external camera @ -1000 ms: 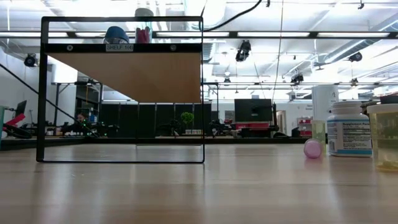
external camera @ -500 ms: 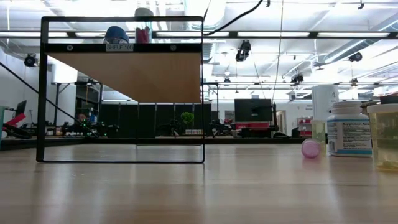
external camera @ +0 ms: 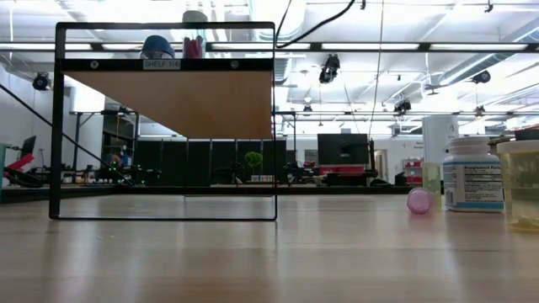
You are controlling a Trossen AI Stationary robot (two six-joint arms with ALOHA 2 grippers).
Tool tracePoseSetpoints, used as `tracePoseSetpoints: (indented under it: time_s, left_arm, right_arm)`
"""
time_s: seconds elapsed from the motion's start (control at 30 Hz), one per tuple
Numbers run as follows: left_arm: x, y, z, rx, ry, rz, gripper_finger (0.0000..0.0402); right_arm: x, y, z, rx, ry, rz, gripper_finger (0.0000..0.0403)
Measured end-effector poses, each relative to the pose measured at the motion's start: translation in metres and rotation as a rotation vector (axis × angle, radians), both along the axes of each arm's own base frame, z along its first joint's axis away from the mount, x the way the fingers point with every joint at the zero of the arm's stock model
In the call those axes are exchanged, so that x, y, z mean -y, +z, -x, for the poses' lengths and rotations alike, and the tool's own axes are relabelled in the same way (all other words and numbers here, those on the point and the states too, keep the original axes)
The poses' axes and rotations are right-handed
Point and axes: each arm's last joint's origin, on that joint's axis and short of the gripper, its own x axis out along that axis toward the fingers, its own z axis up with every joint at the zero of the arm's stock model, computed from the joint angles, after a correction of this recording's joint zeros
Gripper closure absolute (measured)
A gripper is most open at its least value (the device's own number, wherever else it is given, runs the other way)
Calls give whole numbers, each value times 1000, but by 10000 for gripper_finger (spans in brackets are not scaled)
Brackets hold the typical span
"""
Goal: Pick and place medicine bottles onto shelf by color
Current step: Put the middle transparent pill bottle on the shelf
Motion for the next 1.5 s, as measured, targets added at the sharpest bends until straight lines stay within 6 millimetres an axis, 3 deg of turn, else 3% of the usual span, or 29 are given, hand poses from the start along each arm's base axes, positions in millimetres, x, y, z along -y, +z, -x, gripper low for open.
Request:
tracePoseSetpoints:
  time_s: [0.43, 0.6, 0.77, 0.93, 1.07, 1.2, 1.4, 1.5]
  left_arm:
    - [0, -1, -1, 10, -12, 26, 167]
    - [-2, 3, 6, 17, 140, 34, 167]
    - [-5, 16, 23, 37, 239, 0, 167]
    - [-12, 35, 26, 261, 275, 147, 167]
    - [-17, 43, 19, 474, 294, 291, 167]
    - [-22, 34, -2, 559, 296, 380, 167]
    - [-25, 37, -23, 649, 169, 418, 167]
    - [-32, 41, -30, 686, 186, 427, 167]
  right_arm:
    - [-2, -7, -7, 0, 77, -15, 259]
    - [15, -1, -3, 34, -121, 52, 259]
    - [27, 9, 5, 68, -481, 139, 259]
    - [28, 15, 7, 23, -783, 504, 259]
    - [16, 39, 11, 84, -965, 759, 259]
    - [7, 58, 14, 124, -1015, 897, 259]
    - [-2, 63, 7, 110, -1028, 982, 259]
    - [-5, 61, 2, 109, -1012, 987, 259]
